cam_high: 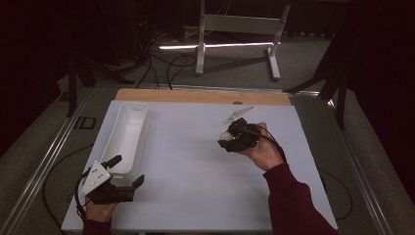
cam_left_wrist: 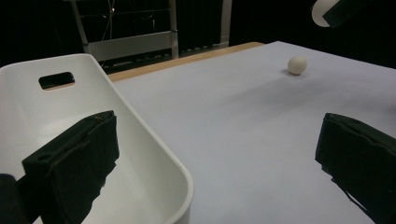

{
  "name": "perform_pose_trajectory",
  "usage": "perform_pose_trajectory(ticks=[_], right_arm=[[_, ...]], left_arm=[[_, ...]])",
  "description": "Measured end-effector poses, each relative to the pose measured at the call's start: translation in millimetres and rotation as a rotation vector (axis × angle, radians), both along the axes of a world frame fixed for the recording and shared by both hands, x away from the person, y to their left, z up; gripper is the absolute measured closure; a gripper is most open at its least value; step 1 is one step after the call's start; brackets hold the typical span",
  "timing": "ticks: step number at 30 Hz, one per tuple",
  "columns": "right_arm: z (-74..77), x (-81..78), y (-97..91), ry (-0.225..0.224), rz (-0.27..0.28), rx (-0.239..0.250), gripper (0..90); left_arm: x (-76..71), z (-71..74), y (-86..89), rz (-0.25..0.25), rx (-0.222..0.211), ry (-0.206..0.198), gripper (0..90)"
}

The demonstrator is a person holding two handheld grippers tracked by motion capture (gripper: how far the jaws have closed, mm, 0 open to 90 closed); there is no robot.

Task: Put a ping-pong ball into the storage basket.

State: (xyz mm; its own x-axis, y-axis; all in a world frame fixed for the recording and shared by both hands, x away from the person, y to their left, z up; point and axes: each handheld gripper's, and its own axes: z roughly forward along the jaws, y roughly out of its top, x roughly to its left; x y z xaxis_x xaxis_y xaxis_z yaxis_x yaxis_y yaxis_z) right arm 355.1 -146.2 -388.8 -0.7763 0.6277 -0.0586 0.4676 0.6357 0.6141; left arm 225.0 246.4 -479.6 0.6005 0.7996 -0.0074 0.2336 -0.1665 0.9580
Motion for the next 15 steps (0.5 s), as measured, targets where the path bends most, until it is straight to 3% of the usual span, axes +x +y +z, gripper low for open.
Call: perform_pose_trajectory(ticks=[15], right_arm=[[2.7,2.3,9.4,-0.011,0.03,0.023,50.7]], left_arm=[[0.0,-0.1,-0.3,-0.002,0.0,0.001,0.3]])
